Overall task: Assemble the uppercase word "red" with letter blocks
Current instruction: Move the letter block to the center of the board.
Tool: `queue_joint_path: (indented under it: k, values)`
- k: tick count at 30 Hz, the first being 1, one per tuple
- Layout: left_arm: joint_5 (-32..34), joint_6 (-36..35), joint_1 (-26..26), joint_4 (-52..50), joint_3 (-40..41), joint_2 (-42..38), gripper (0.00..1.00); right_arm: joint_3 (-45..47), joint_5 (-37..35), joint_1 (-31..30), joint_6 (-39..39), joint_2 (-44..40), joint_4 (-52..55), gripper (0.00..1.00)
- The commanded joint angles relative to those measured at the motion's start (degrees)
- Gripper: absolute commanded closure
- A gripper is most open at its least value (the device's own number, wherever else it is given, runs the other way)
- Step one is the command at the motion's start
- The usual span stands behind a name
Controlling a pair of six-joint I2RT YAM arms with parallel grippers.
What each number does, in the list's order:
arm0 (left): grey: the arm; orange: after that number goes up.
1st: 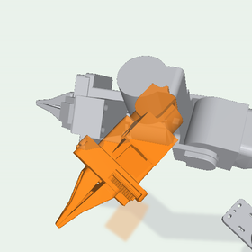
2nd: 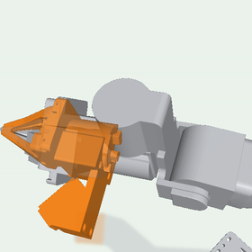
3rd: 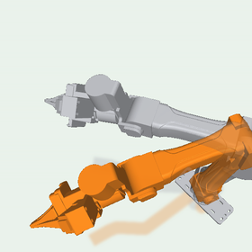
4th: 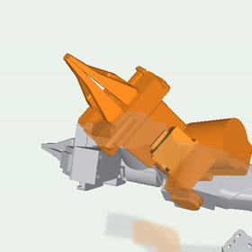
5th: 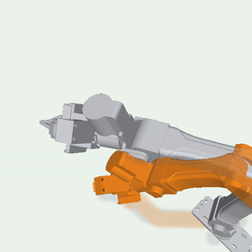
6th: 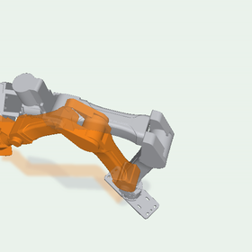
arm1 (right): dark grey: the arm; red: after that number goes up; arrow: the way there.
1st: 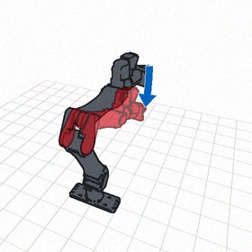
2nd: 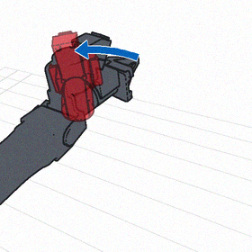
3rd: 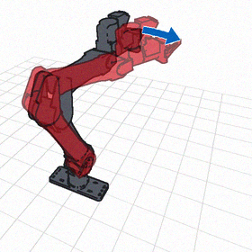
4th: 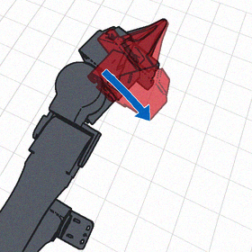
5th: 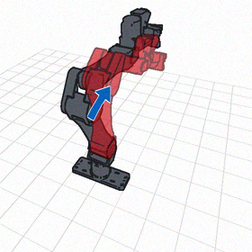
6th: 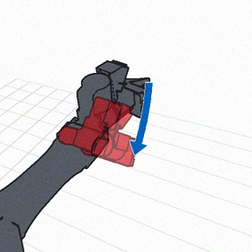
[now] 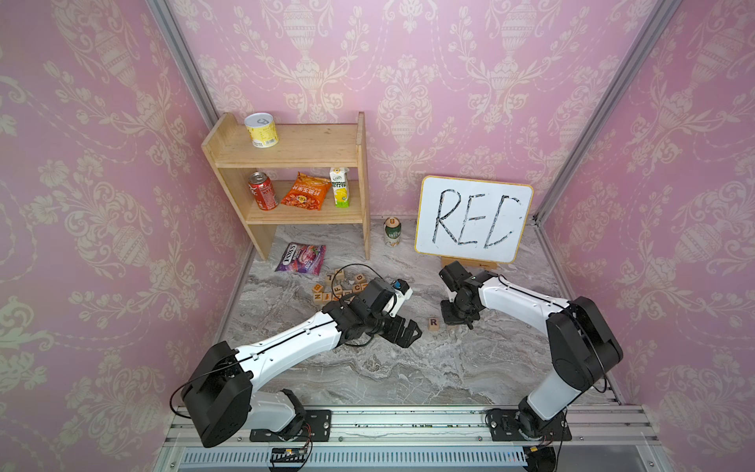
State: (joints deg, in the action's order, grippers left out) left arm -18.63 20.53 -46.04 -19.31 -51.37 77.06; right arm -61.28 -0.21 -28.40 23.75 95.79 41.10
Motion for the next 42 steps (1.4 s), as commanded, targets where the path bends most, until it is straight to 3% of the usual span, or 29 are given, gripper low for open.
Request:
queue_joint_path:
  k: [1,11,17,20,37,40,42]
  values:
    - [1.9,1.3,-0.6,0.3,1.2,-1.6,0.01,-1.3,0.6,-0.6,-0.6,0.9,-0.2,0.93]
    - [2.1,1.2,-0.6,0.1,1.5,-1.7,0.01,-1.5,1.3,-0.7,0.6,2.5,-1.3,0.87]
    - [2.1,0.9,-0.6,-0.1,1.5,-1.7,0.01,-1.1,1.7,-0.7,0.8,2.9,-1.5,0.65]
    - [2.1,0.8,-0.6,0.0,1.6,-1.7,0.01,-1.0,1.7,-0.7,0.9,2.6,-1.3,0.59]
    - [3.9,1.2,-0.6,0.7,1.6,-1.8,0.01,-4.1,1.4,-0.7,2.3,-1.3,1.9,0.59]
    - [5.0,1.6,-0.6,0.8,1.4,-1.8,0.01,-5.1,0.9,-0.8,2.1,-2.1,3.0,0.57]
    - [5.7,1.8,-0.5,0.6,1.0,-1.9,0.01,-5.4,0.8,-0.8,2.1,-2.7,3.5,0.5]
